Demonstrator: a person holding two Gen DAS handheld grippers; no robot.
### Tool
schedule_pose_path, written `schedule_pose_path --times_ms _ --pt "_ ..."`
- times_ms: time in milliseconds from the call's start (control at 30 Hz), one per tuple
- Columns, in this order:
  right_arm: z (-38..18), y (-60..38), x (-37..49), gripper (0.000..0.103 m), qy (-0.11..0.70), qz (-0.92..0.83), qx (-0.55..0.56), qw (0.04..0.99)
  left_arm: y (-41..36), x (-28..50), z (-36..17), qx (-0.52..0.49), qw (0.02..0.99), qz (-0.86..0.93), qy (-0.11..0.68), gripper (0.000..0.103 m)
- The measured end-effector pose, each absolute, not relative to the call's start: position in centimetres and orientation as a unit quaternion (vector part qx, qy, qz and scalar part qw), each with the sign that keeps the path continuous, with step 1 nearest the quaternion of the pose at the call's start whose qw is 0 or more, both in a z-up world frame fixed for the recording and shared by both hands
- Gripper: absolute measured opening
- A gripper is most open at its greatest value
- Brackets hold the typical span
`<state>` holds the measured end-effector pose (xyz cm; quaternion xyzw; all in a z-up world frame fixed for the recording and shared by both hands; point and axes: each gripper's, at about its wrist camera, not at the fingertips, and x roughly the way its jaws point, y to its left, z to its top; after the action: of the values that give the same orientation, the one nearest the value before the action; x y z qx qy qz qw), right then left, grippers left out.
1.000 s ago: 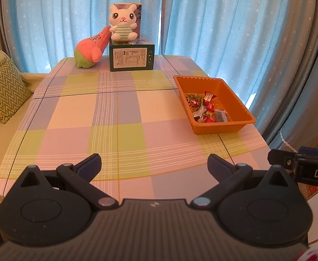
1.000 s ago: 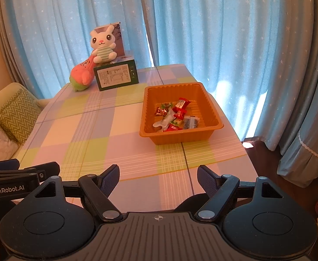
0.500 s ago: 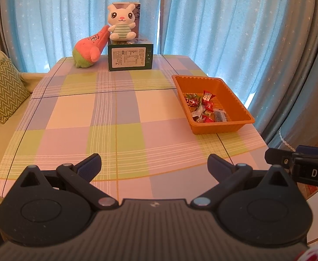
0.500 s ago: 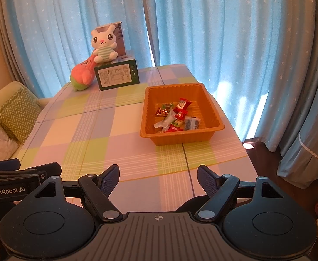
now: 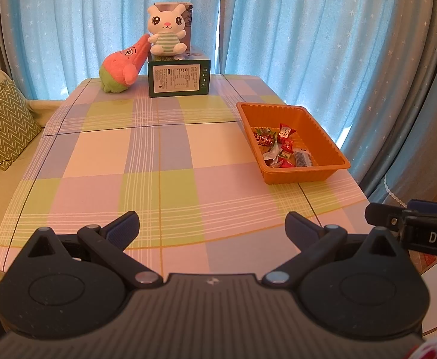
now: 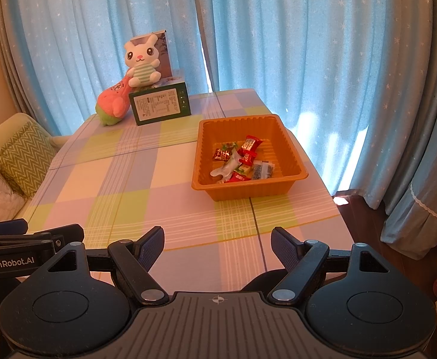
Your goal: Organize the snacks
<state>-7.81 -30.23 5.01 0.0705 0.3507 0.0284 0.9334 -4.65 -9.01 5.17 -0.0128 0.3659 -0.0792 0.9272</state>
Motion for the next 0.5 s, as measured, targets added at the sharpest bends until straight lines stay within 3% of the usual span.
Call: schedule_pose_path --times_ms 500 --pt "4.81 -30.28 -7.94 0.078 0.352 0.027 0.073 0.933 -9.11 -4.80 4.75 -0.012 0.926 -0.080 0.368 0.103"
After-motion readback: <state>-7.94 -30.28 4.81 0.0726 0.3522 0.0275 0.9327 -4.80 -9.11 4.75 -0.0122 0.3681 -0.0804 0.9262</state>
